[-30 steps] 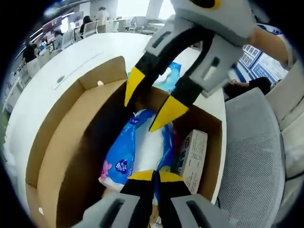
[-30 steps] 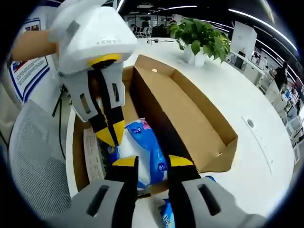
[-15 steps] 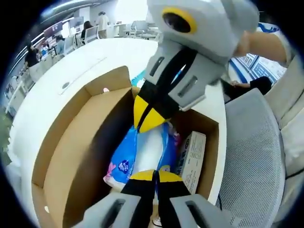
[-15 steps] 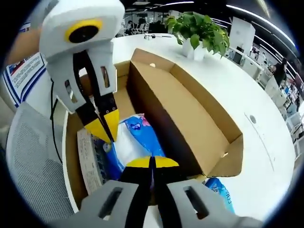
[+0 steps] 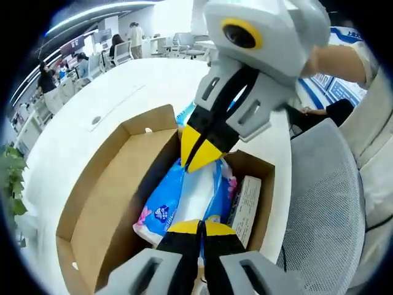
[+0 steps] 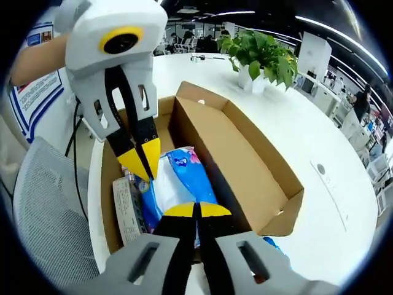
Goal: Operate the shoe box by opening the lid, removing the specified soft item, and placing it in the target area until the item is outside and the box remains undamaged.
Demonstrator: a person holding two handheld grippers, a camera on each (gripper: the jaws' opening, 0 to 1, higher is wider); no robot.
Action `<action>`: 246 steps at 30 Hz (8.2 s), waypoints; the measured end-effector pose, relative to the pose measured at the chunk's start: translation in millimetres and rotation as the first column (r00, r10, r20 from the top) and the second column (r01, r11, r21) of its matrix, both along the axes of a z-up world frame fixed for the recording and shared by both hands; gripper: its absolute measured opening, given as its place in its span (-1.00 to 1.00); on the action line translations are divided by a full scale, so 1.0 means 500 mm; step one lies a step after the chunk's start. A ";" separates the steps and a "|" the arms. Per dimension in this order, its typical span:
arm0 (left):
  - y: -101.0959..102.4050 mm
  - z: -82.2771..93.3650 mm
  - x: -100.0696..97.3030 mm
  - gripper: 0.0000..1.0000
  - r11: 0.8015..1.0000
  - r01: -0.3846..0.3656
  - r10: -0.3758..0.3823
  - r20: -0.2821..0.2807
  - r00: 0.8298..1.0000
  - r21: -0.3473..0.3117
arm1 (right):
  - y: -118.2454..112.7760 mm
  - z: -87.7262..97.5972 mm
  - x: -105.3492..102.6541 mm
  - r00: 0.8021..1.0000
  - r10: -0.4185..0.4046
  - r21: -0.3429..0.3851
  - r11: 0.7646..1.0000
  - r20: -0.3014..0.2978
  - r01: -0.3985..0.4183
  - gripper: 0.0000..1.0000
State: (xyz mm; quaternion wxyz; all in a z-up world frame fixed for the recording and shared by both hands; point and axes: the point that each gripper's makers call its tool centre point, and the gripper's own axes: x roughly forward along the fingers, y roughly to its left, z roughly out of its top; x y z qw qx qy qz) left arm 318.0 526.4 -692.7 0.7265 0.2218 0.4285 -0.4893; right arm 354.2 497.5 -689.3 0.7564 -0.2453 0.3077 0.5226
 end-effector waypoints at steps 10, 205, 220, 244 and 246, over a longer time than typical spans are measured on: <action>-0.005 0.064 0.001 -1.00 1.000 -0.018 0.018 0.055 0.998 -0.009 | 0.002 0.065 -0.003 0.998 0.025 0.033 0.999 0.056 -0.027 -1.00; -0.682 0.010 0.092 -0.43 0.962 0.203 -0.200 0.033 0.979 -0.181 | -0.727 -0.002 0.092 0.968 -0.238 -0.151 0.957 0.083 0.248 -0.54; -0.567 0.104 0.070 0.01 0.964 0.133 -0.108 0.122 0.987 -0.228 | -0.674 0.084 0.029 0.968 -0.231 -0.118 0.963 0.094 0.241 -0.03; -0.333 0.185 0.039 0.62 0.966 -0.004 0.069 0.244 0.967 -0.258 | -0.487 0.156 -0.076 0.987 -0.115 -0.070 0.990 0.111 0.123 0.39; -0.312 0.187 0.037 0.65 0.966 -0.018 0.083 0.243 0.967 -0.257 | -0.467 0.159 -0.081 0.989 -0.099 -0.067 0.992 0.107 0.107 0.38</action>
